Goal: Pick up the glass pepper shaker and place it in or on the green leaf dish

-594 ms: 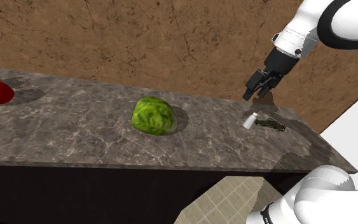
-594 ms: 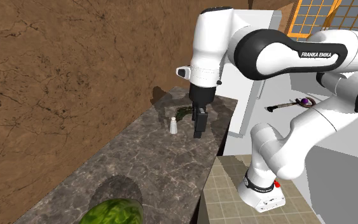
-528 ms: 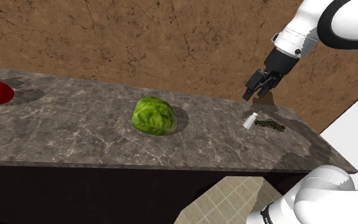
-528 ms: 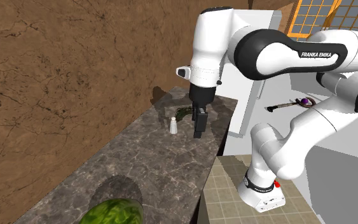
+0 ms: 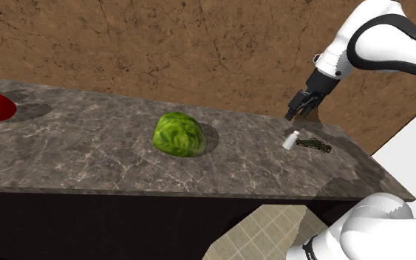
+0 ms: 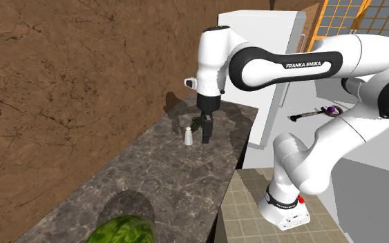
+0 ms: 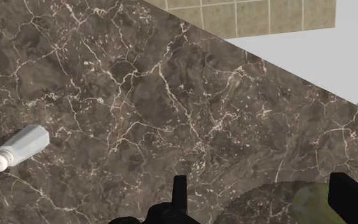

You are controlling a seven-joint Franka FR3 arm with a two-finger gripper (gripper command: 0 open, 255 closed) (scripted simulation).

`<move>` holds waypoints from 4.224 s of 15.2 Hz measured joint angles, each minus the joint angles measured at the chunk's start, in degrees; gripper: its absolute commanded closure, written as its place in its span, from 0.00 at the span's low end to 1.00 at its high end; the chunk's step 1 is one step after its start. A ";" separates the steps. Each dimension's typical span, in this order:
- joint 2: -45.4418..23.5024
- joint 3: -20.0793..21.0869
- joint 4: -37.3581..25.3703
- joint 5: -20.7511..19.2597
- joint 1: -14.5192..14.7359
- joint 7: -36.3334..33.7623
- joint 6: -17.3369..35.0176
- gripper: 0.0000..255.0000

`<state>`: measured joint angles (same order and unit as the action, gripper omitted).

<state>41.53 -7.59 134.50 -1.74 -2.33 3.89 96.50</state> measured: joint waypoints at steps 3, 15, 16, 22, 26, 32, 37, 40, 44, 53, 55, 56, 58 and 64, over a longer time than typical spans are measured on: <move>-2.54 -3.58 0.40 -1.72 -1.00 3.90 2.42 0.00; -19.08 -17.69 -3.25 -4.28 -3.21 19.82 13.30 0.00; -21.14 -18.95 -4.48 -3.92 -3.23 21.42 13.92 0.00; -33.68 -25.47 -10.54 0.31 -3.73 31.38 18.21 0.00; -42.48 -28.42 -15.51 5.01 -5.17 38.50 19.66 0.00; -48.77 -28.92 -16.82 9.05 -6.52 42.76 22.87 0.00; -50.19 -28.71 -15.51 10.20 -6.73 43.61 25.27 0.00; -50.33 -28.67 -15.50 10.31 -6.74 43.65 25.40 0.00; -50.34 -28.67 -15.50 10.32 -6.74 43.66 25.41 1.00; -50.31 -28.66 -15.51 10.32 -6.73 43.65 25.43 1.00; -49.84 -28.76 -15.87 9.92 -6.67 43.39 24.66 1.00; -49.48 -28.82 -16.27 9.62 -6.61 43.16 24.00 1.00; -48.42 -28.96 -16.72 8.82 -6.44 42.61 22.74 1.00; -46.56 -29.16 -19.49 7.35 -6.21 41.50 18.55 1.00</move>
<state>-5.03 -36.75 115.01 5.61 -8.54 45.39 115.05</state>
